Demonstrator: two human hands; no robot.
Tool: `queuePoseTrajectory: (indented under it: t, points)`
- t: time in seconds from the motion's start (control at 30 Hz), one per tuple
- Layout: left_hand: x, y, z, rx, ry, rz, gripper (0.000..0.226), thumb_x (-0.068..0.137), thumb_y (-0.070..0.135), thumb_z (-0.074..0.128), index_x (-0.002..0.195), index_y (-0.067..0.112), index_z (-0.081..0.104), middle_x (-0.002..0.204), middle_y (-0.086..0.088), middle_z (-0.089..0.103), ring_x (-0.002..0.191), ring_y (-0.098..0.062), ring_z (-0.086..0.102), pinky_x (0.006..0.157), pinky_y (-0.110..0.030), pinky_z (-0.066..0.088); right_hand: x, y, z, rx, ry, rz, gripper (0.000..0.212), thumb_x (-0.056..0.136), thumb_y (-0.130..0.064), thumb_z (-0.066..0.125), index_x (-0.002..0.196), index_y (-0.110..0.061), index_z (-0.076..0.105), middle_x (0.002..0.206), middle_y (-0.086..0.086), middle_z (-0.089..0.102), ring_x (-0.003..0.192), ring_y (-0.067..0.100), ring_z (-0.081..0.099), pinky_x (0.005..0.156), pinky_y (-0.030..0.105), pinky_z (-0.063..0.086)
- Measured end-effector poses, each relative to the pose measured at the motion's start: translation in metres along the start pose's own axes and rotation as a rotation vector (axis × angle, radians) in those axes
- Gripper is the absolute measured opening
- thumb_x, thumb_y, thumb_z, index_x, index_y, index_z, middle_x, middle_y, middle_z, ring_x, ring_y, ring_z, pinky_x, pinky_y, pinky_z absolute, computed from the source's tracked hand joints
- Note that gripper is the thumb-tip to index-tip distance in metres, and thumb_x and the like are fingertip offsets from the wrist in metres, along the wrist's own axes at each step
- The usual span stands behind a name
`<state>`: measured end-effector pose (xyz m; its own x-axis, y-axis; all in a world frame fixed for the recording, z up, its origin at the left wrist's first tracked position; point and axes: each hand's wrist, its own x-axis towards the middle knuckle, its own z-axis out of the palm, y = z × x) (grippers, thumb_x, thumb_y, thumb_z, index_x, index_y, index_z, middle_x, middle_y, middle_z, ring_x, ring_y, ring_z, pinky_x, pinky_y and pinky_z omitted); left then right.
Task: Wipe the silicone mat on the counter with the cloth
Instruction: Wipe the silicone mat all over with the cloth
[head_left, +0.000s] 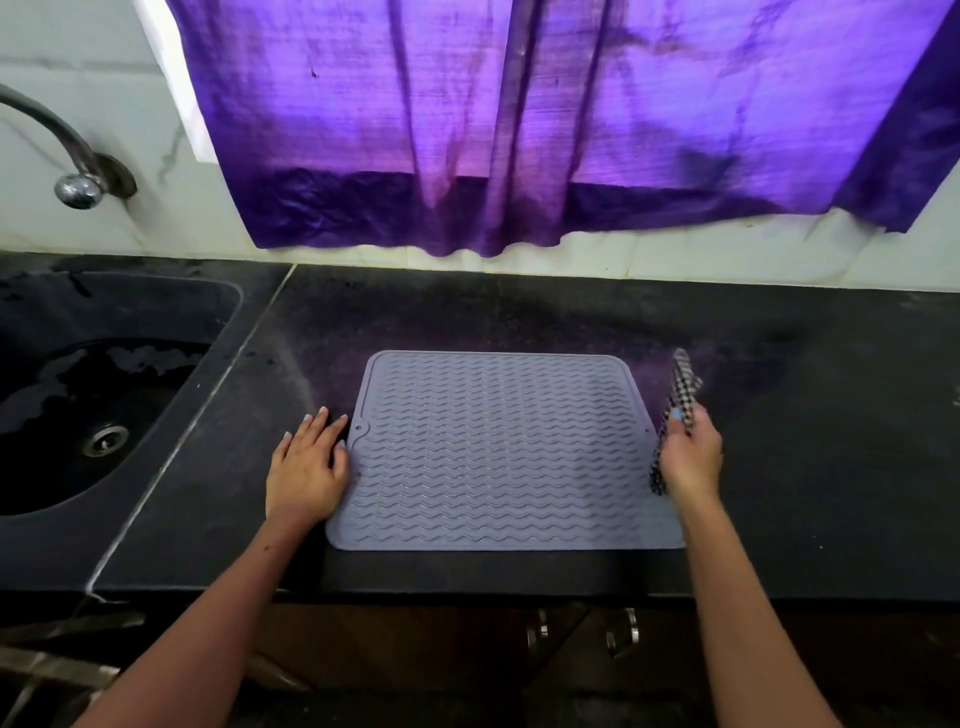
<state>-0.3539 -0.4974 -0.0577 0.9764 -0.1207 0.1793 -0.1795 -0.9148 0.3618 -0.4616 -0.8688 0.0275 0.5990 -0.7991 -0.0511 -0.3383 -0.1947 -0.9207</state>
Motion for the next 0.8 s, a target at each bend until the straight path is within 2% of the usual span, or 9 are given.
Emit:
queuePoseTrajectory:
  t: [0.1,0.2,0.27,0.43,0.5,0.57,0.63,0.7,0.8]
  points:
    - [0.000,-0.002,0.000,-0.007,0.003,0.009,0.063,0.085,0.043,0.018,0.138,0.019,0.044,0.150,-0.005,0.033,0.141,-0.020,0.025,0.115,-0.041,0.015,-0.002,0.004,0.027,-0.346,-0.124,-0.233,0.047,0.093,-0.004,0.042,0.139,-0.011,0.039,0.139,0.017,0.045,0.125,0.035,0.045,0.104,0.039,0.035]
    - [0.000,-0.003,0.001,-0.013,0.010,0.017,0.070,0.084,0.051,0.010,0.138,0.020,0.044,0.150,-0.005,0.033,0.141,-0.019,0.024,0.115,-0.040,0.015,-0.001,0.028,0.048,-0.770,-0.315,-0.338,0.060,0.090,-0.010,0.045,0.146,-0.008,0.022,0.154,0.013,0.021,0.141,0.028,0.023,0.117,0.036,0.018]
    - [0.000,-0.004,0.002,-0.011,0.015,0.015,0.072,0.084,0.053,0.008,0.138,0.021,0.044,0.150,-0.004,0.033,0.141,-0.018,0.024,0.115,-0.039,0.015,0.003,0.036,0.050,-0.849,-0.323,-0.377,0.065,0.089,-0.011,0.046,0.147,-0.007,0.017,0.157,0.010,0.014,0.144,0.023,0.015,0.119,0.032,0.010]
    - [0.001,-0.002,0.001,-0.016,0.022,0.010,0.072,0.083,0.053,0.010,0.137,0.021,0.046,0.150,-0.003,0.034,0.141,-0.018,0.025,0.115,-0.040,0.015,0.016,0.030,0.034,-0.602,-0.369,-0.336,0.057,0.087,0.000,0.046,0.141,-0.015,0.038,0.148,0.008,0.037,0.134,0.027,0.038,0.109,0.031,0.030]
    - [0.001,-0.002,0.001,-0.018,0.019,0.011,0.072,0.083,0.053,0.010,0.136,0.021,0.046,0.150,-0.004,0.035,0.141,-0.019,0.025,0.114,-0.040,0.015,0.028,0.017,0.021,-0.305,-0.445,-0.066,0.044,0.093,-0.003,0.043,0.134,-0.020,0.048,0.132,0.008,0.052,0.118,0.030,0.051,0.096,0.032,0.040]
    - [0.001,-0.002,0.000,-0.010,0.017,0.009,0.072,0.083,0.053,0.010,0.136,0.022,0.046,0.150,-0.004,0.034,0.141,-0.018,0.025,0.114,-0.040,0.015,0.042,0.003,0.008,0.169,-0.492,0.259,0.035,0.098,-0.006,0.037,0.128,-0.016,0.051,0.115,0.010,0.060,0.101,0.027,0.058,0.090,0.036,0.045]
    - [0.001,-0.003,0.000,-0.006,0.013,0.006,0.072,0.082,0.053,0.009,0.137,0.022,0.046,0.150,-0.003,0.034,0.141,-0.018,0.025,0.114,-0.039,0.015,0.056,-0.004,0.003,0.441,-0.351,0.393,0.030,0.099,-0.009,0.035,0.124,-0.012,0.051,0.106,0.011,0.061,0.095,0.027,0.059,0.092,0.039,0.046]
    - [0.001,-0.002,0.000,-0.004,0.014,0.005,0.072,0.082,0.053,0.010,0.136,0.022,0.046,0.150,-0.003,0.034,0.141,-0.018,0.025,0.114,-0.039,0.016,0.061,-0.010,0.008,0.335,-0.181,0.284,0.035,0.093,-0.016,0.045,0.127,-0.012,0.053,0.111,0.010,0.060,0.103,0.028,0.058,0.094,0.038,0.045]
    - [0.000,-0.002,-0.001,-0.014,0.018,0.006,0.072,0.082,0.053,0.011,0.136,0.022,0.047,0.149,-0.003,0.036,0.140,-0.018,0.027,0.114,-0.040,0.017,0.048,-0.010,0.026,-0.172,-0.079,-0.021,0.044,0.091,-0.014,0.048,0.134,-0.017,0.049,0.129,0.016,0.056,0.118,0.034,0.052,0.097,0.035,0.040]
